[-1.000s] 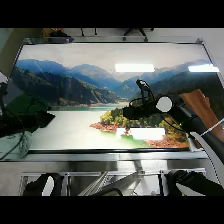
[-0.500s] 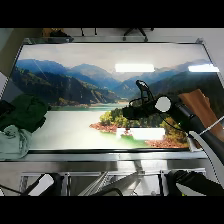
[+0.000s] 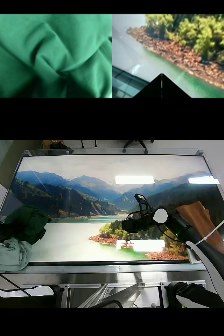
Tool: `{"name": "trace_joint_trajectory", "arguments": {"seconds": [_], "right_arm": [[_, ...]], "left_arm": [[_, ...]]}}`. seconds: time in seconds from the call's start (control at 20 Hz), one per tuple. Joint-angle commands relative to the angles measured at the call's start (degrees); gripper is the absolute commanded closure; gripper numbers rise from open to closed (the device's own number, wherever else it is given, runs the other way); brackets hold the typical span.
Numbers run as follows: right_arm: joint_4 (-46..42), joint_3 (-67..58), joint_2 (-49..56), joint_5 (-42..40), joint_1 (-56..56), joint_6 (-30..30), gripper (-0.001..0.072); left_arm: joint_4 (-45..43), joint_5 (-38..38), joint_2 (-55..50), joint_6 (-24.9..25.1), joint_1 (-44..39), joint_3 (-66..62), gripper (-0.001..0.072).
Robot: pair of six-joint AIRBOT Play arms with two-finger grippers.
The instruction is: Fold the shirts.
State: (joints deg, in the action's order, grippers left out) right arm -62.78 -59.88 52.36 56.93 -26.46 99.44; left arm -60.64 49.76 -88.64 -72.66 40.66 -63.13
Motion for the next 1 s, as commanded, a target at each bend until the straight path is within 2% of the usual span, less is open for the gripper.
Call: {"name": "trace_joint_trajectory", "arguments": {"seconds": [0.0, 0.2, 0.25, 0.35, 0.45, 0.6, 0.75, 0.85, 0.95], "right_arm": [[1.36, 0.02, 0.63, 0.07, -0.02, -0.02, 0.0688], [4.22, 0.02, 0.70, 0.09, -0.04, 0.00, 0.0688], [5.05, 0.02, 0.70, 0.09, -0.04, 0.00, 0.0688], [4.90, 0.02, 0.81, -0.09, -0.04, -0.20, 0.0688], [4.94, 0.02, 1.11, 0.59, 0.00, -6.91, 0.0688], [4.90, -0.02, 0.24, 2.73, 1.22, -11.93, 0.0689], [4.92, -0.02, -1.79, 5.29, 6.14, -12.74, 0.0689], [4.94, -0.02, -3.52, 6.64, 9.97, -12.74, 0.0689], [4.94, -0.02, -5.44, 8.96, 13.73, -12.74, 0.0688]], "left_arm": [[4.24, -1.36, -2.32, 1.03, -1.11, -0.07, 0.0689], [30.42, 1.20, 6.99, 13.79, -2.45, -0.11, 0.0689], [36.11, 2.67, 10.03, 15.76, -3.54, -0.09, 0.0689], [40.98, 6.21, 15.89, 16.26, -6.88, -0.09, 0.0688], [41.16, 11.91, 21.05, 16.22, -12.52, -0.02, 0.0688], [39.36, 19.39, 26.64, 14.08, -24.26, 0.02, 0.0689], [28.41, 17.03, 29.44, 7.76, -38.69, 0.04, 0.0688], [19.80, 14.01, 28.98, 2.47, -47.54, 0.04, 0.0689], [15.02, 11.87, 26.86, -0.66, -54.21, 0.02, 0.0688]]}}
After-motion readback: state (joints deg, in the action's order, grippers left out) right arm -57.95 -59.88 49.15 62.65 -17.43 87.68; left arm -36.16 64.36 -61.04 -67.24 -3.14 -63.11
